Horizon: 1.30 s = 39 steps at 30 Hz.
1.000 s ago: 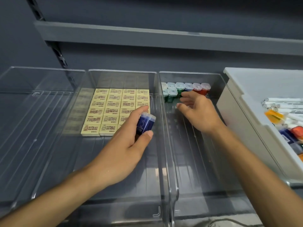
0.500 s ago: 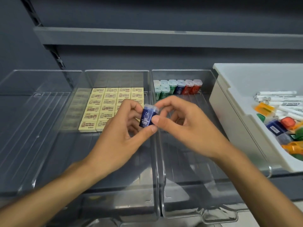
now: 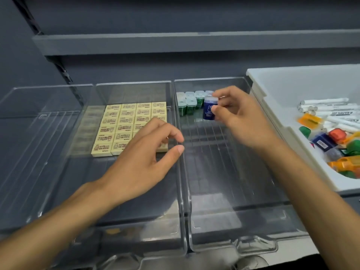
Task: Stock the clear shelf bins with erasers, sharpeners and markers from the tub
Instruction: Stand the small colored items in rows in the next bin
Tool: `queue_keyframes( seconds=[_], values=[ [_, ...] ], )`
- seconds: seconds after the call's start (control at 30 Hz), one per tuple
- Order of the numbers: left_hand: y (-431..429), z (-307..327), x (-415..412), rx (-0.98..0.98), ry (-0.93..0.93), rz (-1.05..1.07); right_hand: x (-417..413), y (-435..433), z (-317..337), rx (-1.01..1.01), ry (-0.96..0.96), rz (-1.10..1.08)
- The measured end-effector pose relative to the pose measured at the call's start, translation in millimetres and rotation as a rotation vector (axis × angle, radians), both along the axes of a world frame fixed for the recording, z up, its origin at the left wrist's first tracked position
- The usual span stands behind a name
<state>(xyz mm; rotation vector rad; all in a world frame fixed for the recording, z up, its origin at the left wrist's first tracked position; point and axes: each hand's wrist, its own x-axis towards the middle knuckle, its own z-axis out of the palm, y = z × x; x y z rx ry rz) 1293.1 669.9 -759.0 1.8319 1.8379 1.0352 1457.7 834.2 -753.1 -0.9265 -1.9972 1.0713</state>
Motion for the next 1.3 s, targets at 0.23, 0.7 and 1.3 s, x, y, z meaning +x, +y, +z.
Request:
queue_keyframes(
  seconds=[0.23,0.7,1.3],
  values=[
    [38,17,9,-0.018,0.118,0.115,-24,32,-40,0.107,-0.164,-0.243],
    [70,0,33,-0.081,0.191,0.177,-44,30,-47,-0.071,-0.004,-0.255],
    [62,38,75,0.175,-0.084,0.344,40,-63,54,-0.021,0.332,-0.285]
  ],
)
